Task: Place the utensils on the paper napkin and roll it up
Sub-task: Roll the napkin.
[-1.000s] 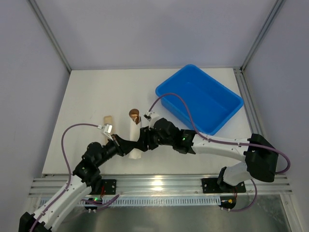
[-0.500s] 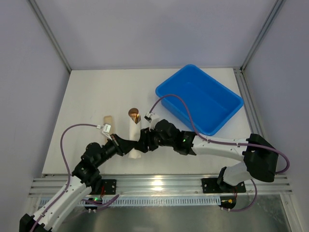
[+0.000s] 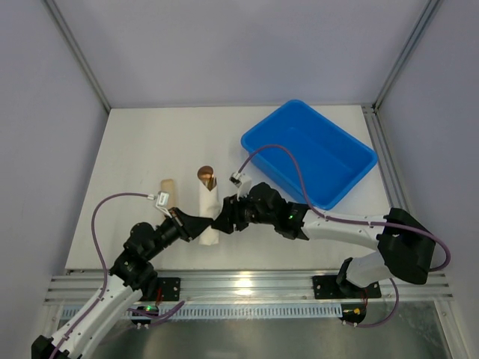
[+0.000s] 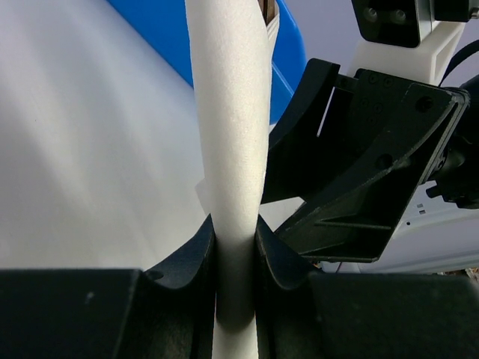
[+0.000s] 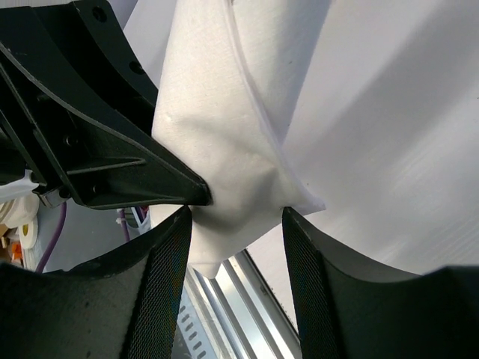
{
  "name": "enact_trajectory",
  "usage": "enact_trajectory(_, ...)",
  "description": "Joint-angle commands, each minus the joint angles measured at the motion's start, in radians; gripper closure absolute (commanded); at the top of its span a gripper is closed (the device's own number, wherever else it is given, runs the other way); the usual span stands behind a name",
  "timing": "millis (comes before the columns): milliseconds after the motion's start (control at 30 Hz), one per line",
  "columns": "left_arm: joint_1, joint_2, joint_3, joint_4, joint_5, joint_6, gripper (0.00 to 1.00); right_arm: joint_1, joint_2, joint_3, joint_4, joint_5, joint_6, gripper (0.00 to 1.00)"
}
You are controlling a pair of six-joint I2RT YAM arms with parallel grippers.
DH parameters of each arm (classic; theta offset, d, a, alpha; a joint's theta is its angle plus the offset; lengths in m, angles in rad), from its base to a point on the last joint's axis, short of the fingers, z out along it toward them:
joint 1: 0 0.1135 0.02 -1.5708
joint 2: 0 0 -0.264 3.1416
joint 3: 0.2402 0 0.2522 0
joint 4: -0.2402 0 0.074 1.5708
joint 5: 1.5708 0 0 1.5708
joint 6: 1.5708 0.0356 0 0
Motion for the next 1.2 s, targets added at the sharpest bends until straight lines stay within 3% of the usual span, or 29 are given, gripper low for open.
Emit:
enact_trajectory(0, -0.004, -0.015, 0.052, 0.06, 0.04, -0.008, 1.0, -0.02, -0.056, 0.0, 0.075, -0.008, -0.046, 0.44)
enact_trajectory(700, -0.004, -0.028, 0.049, 0.071, 0.04, -0.03, 1.0, -0.024, 0.027, 0.078, 0.15, -0.156, -0.056, 0.42)
enact_trajectory(1167, -0.004, -0.072, 0.036, 0.066, 0.045, -0.054, 1.0, -0.08, 0.054, 0.011, 0.397, -0.251, 0.091, 0.42)
